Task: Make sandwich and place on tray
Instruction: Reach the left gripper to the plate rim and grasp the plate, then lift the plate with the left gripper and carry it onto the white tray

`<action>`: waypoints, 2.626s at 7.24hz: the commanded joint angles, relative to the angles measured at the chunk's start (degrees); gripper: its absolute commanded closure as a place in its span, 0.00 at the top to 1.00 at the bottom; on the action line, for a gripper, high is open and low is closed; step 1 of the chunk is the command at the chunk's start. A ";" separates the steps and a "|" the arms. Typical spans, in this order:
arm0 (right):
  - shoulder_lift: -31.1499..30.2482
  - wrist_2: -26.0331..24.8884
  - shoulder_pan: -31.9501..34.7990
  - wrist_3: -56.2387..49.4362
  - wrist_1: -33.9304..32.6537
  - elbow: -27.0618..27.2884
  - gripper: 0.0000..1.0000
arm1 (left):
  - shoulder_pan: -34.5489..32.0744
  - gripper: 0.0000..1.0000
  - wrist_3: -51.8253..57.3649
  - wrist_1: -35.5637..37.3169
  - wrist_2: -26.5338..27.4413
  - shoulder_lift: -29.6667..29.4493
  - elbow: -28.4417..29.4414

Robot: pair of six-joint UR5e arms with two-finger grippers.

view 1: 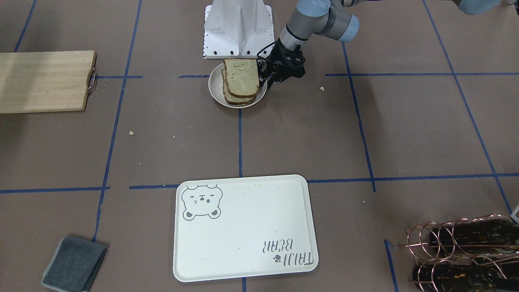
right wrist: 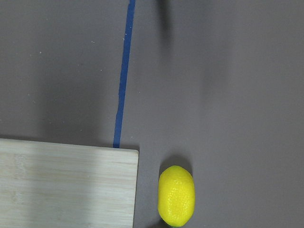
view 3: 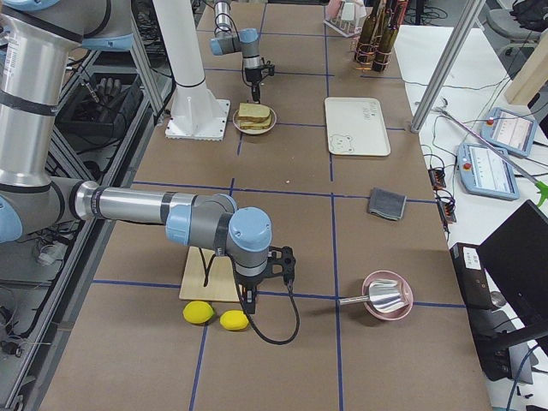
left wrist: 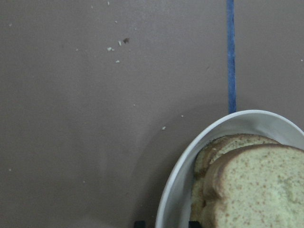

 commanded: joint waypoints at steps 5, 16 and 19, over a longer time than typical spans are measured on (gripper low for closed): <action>-0.13 -0.21 0.09 -0.10 0.00 -0.19 1.00 | -0.55 0.00 0.46 0.09 -0.63 -0.05 -3.83; -0.92 -0.47 1.14 -0.19 -0.09 -0.19 1.00 | -31.06 0.00 23.39 -7.73 -14.51 -33.10 48.28; -1.44 -0.47 1.14 -0.19 -0.09 -0.19 1.00 | -33.15 1.00 29.00 -8.00 -14.69 -32.75 46.18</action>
